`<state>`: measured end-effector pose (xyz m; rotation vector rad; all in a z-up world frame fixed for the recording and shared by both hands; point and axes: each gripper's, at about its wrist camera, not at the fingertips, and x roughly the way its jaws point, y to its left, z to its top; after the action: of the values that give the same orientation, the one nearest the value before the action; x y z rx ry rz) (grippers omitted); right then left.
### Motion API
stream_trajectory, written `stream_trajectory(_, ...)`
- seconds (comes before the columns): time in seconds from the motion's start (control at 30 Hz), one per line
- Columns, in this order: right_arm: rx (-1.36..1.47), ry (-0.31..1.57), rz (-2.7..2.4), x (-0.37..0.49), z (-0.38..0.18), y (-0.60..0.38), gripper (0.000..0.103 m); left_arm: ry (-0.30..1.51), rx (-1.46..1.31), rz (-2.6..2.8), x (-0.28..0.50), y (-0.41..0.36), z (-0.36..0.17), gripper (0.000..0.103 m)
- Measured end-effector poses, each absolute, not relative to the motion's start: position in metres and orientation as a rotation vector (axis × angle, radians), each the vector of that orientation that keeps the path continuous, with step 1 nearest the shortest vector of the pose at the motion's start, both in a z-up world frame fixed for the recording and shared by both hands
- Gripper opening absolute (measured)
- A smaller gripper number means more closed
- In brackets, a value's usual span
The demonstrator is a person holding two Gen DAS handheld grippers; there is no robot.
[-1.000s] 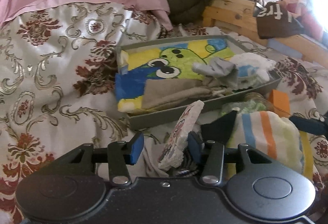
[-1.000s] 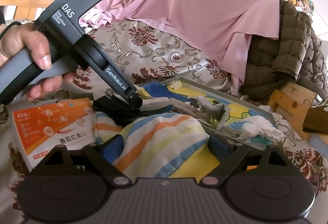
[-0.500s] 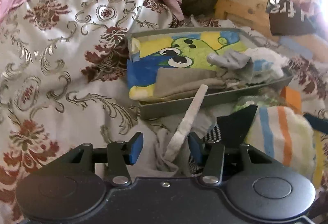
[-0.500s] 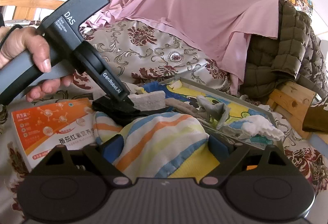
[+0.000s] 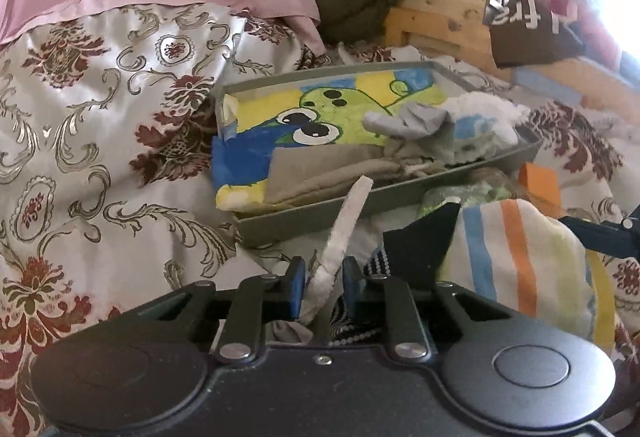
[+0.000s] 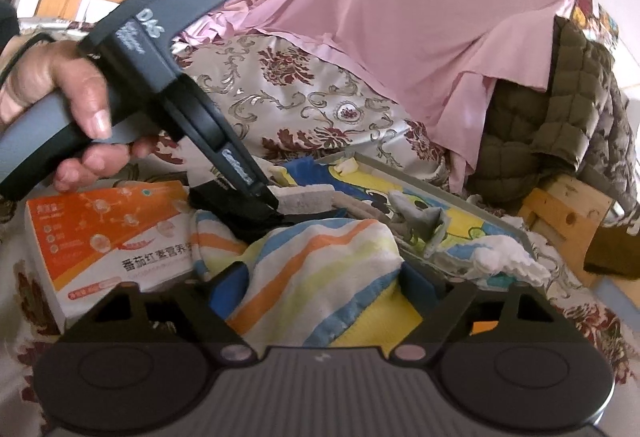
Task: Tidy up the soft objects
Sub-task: 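Grasp the white sock with the left tool while the right tool grasps the striped towel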
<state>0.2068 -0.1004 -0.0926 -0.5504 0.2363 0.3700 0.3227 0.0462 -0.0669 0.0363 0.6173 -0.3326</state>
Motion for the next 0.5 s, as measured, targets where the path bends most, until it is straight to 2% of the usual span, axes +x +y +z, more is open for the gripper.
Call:
stream_trajectory(0.27,-0.587,0.218,0.416,0.198,-0.093,-0.094,0.068,0.707,0.069,-0.321,0.337,0.041,-0.075,0.024)
stream_trajectory(0.37,-0.617,0.206,0.417,0.195,-0.095,-0.089,0.057,0.673,0.079,-0.313,0.332,0.040,-0.073,0.021)
stream_trajectory(0.5,-0.665,0.202,0.431,0.190,-0.098,-0.084,0.034,0.650,0.036,-0.309,0.326,0.041,-0.067,0.018)
